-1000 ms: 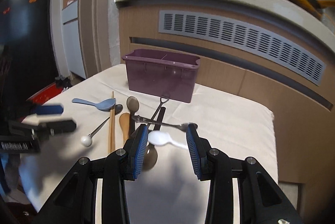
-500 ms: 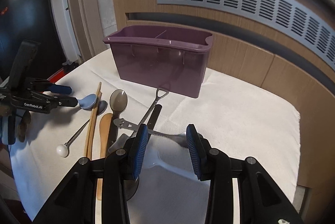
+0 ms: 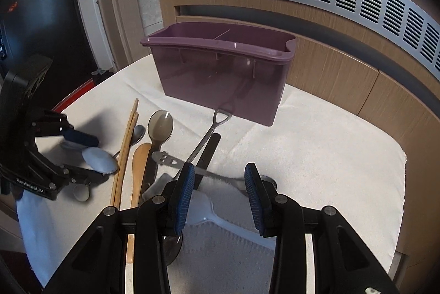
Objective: Organize utensils
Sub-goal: 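Grasp the dark spoon with the right tool while the left tool grasps the blue plastic spoon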
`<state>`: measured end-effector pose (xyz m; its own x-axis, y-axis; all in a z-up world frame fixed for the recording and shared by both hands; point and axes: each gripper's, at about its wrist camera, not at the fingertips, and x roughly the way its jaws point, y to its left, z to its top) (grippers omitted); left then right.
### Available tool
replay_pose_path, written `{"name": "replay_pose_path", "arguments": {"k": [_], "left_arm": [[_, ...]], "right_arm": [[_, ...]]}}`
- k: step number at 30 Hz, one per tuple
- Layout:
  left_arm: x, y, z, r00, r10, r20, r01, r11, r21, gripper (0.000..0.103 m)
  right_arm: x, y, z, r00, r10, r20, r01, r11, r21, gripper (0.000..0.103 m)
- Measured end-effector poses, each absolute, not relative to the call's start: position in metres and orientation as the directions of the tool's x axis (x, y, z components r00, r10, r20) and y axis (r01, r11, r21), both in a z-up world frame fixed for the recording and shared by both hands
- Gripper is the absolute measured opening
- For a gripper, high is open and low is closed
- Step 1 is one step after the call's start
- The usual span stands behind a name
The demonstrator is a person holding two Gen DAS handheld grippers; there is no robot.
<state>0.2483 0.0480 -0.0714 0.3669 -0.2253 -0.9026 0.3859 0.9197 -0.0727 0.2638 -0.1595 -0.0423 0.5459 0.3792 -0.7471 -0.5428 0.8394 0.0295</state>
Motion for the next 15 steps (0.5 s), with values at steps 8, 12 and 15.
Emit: {"name": "replay_pose_path", "arguments": {"k": [8,12,15], "left_arm": [[0.250,0.070,-0.074,0.368,-0.118,-0.922,0.223,0.974,-0.035,0.043],[0.247,0.078,-0.071,0.381,-0.192,-0.905,0.193,0.973,-0.125,0.017],[0.243,0.083,-0.062,0.445,-0.200,-0.873,0.161,0.977,-0.141,0.011]], "right_arm": [[0.266,-0.155,-0.044,0.547,0.386,-0.742,-0.540,0.841,0.039,0.036],[0.272,-0.135,-0.039,0.504,0.455,-0.734,-0.575,0.811,0.108,0.036],[0.284,-0.109,-0.046,0.433,0.487,-0.759,-0.601,0.783,0.159,0.036]]}}
